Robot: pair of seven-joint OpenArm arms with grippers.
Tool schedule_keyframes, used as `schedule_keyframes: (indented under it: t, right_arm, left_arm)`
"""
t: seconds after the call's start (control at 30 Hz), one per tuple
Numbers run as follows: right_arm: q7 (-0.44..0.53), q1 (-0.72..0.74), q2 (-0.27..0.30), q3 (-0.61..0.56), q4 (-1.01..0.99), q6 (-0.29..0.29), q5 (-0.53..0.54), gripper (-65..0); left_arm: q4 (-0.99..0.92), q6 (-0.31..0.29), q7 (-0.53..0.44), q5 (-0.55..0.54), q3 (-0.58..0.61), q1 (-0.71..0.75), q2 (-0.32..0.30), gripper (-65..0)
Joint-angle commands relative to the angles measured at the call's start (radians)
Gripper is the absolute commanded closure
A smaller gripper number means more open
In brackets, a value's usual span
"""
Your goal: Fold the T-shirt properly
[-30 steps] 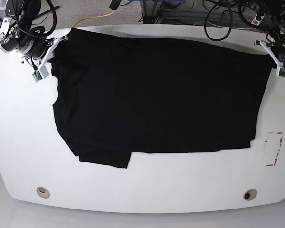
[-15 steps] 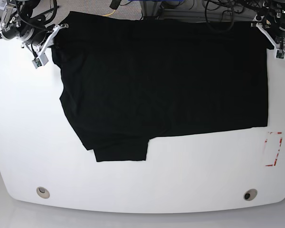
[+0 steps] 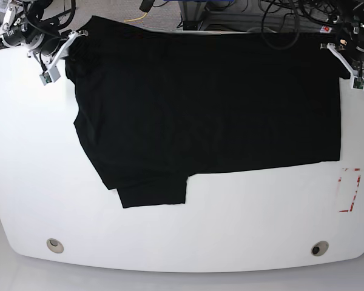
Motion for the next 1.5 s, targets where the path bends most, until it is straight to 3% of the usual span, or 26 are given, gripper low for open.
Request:
schedule_keyframes:
  t: [0.0, 0.47, 0.87, 1.03, 1.47]
  right_arm:
    - [0.014, 0.023, 0.017, 0.005, -0.004, -0.003, -0.011, 0.0]
    - [0.015, 0.185, 0.025, -0.04, -0.234, -0.003, -0.015, -2.9]
    - [-0.031, 0.28, 0.017, -0.042, -0.246, -0.005, -0.014, 0.0]
    - [-0.032, 0.306, 0.019, -0.042, -0.261, -0.041, -0.014, 0.0]
    - [-0.035, 0.326, 0.017, -0.042, -0.261, -0.058, 0.011, -0.6]
  left_arm:
    - [0.013, 0.007, -0.009, 0.003, 0.005, -0.014, -0.036, 0.0]
    - [-0.013, 0.007, -0.009, 0.005, 0.022, -0.06, -0.092, 0.0]
    - [-0.04, 0.007, -0.01, 0.005, 0.028, -0.087, -0.103, 0.0]
    - [-0.063, 0.007, -0.01, 0.005, 0.041, -0.15, -0.105, 0.0]
    - [-0.255, 0.007, -0.013, 0.003, 0.176, -0.317, -0.207, 0.0]
